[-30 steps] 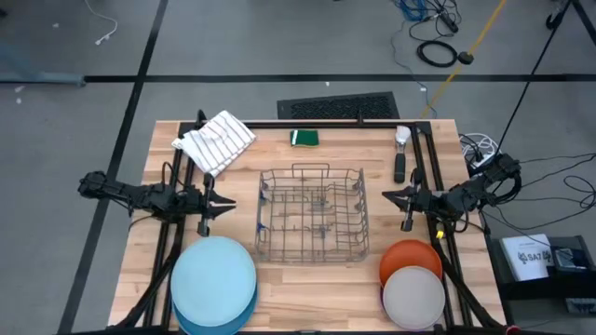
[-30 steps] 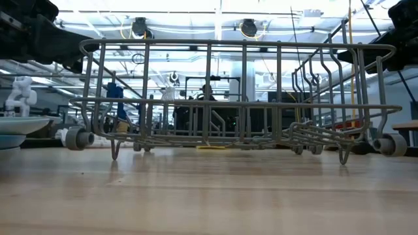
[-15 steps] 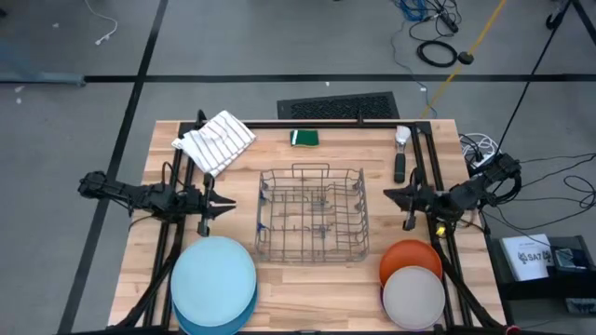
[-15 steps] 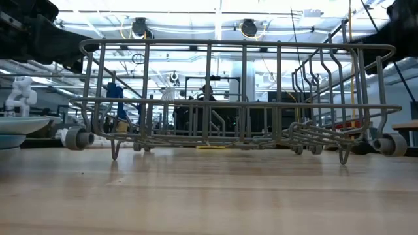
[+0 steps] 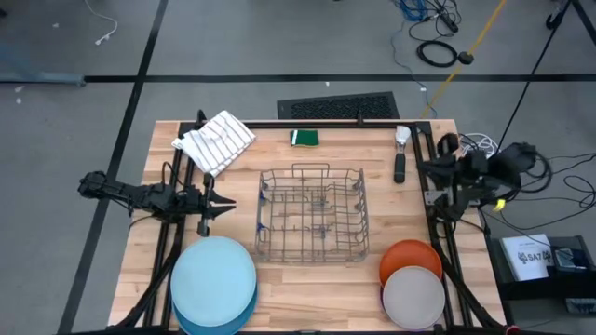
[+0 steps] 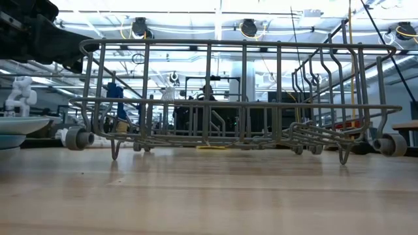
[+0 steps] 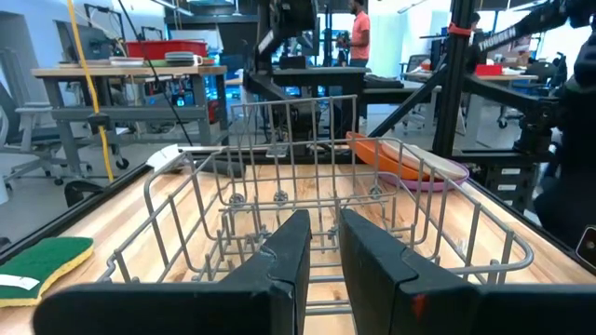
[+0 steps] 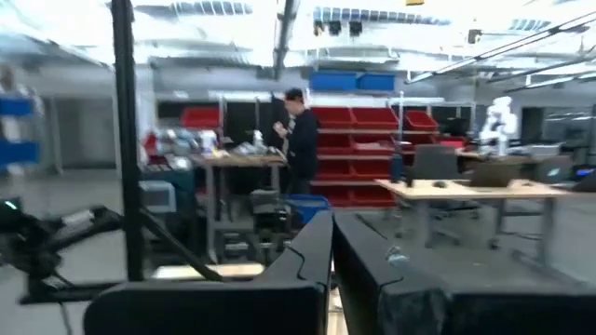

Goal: Sort dishes
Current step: Put the light blue plate into the dish rack

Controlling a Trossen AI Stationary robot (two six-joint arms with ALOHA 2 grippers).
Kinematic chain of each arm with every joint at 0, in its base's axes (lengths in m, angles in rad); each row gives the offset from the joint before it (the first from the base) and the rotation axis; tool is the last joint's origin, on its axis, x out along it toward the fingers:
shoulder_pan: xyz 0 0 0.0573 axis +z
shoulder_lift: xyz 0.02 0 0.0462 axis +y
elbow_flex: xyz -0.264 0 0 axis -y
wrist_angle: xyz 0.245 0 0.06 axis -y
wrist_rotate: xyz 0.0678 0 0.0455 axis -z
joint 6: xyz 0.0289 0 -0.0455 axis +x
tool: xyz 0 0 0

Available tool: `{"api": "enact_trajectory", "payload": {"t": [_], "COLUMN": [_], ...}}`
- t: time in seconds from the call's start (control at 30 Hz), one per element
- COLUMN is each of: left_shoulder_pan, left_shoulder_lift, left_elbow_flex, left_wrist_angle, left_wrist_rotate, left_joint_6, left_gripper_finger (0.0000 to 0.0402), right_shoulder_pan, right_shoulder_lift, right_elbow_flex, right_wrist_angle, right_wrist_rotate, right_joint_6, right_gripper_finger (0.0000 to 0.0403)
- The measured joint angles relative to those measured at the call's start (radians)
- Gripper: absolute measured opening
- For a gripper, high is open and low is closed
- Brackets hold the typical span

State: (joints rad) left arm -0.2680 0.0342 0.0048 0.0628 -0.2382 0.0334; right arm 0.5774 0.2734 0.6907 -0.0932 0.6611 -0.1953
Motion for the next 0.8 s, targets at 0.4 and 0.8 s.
{"api": "enact_trajectory", "payload": {"t": [0.4,0.8], "left_shoulder_pan": [0.0,0.0], "left_shoulder_lift": [0.0,0.0], "left_elbow_flex": [0.0,0.0], "left_wrist_angle": [0.0,0.202], "left_wrist_rotate": [0.0,-0.059], "left_joint_6": [0.0,0.099], "left_gripper_finger": [0.0063,0.0063], "right_shoulder_pan": [0.0,-0.002], "right_shoulder_lift": [0.186,0.489], "right_elbow_flex": [0.272,0.502], "right_wrist_angle": [0.0,-0.103], "right_wrist_rotate": [-0.004,0.244], "right_joint_6": [-0.003,-0.164], "right_gripper_finger": [0.0009,0.0009]}}
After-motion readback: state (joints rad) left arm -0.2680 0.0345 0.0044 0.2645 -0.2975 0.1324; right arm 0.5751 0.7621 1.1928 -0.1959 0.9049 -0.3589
